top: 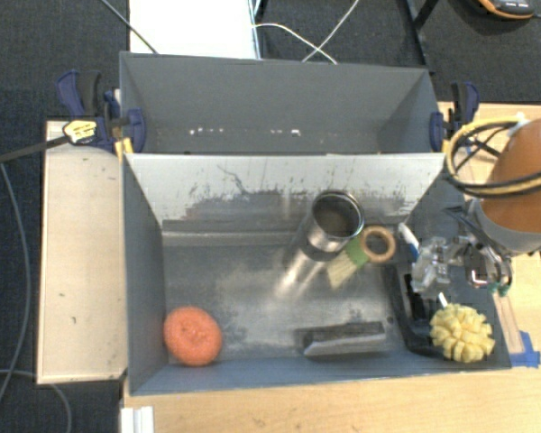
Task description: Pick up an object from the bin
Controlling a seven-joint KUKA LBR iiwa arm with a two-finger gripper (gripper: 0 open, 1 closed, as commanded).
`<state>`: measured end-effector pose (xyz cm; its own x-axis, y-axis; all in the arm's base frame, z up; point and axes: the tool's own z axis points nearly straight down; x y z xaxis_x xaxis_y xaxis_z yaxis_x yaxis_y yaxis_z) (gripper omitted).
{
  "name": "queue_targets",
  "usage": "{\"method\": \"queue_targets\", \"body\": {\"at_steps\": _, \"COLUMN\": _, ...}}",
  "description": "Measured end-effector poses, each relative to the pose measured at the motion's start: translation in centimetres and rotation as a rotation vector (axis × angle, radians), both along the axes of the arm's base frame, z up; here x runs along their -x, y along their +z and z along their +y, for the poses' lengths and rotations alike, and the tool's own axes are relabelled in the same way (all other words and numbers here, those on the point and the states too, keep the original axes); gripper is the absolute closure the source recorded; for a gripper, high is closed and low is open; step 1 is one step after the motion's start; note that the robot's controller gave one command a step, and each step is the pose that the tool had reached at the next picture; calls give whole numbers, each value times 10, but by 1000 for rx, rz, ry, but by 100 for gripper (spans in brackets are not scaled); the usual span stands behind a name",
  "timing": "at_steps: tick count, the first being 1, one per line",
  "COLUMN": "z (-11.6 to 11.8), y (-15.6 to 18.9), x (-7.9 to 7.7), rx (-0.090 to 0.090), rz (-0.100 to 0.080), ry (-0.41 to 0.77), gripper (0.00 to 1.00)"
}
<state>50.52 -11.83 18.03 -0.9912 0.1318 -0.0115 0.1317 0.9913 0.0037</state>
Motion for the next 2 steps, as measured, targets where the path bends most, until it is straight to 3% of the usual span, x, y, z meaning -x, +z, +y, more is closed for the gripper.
{"method": "queue_targets", "body": {"at_steps": 1, "z": 1, "y": -32, "x": 20, "rx": 4, "rz": -3, "ry": 386, "gripper": 100}}
{"method": "queue_targets", "body": {"at_steps": 2, "z": 3, "y": -4, "x": -14, "rx": 1, "rz": -9, "ry": -12, "gripper": 100}}
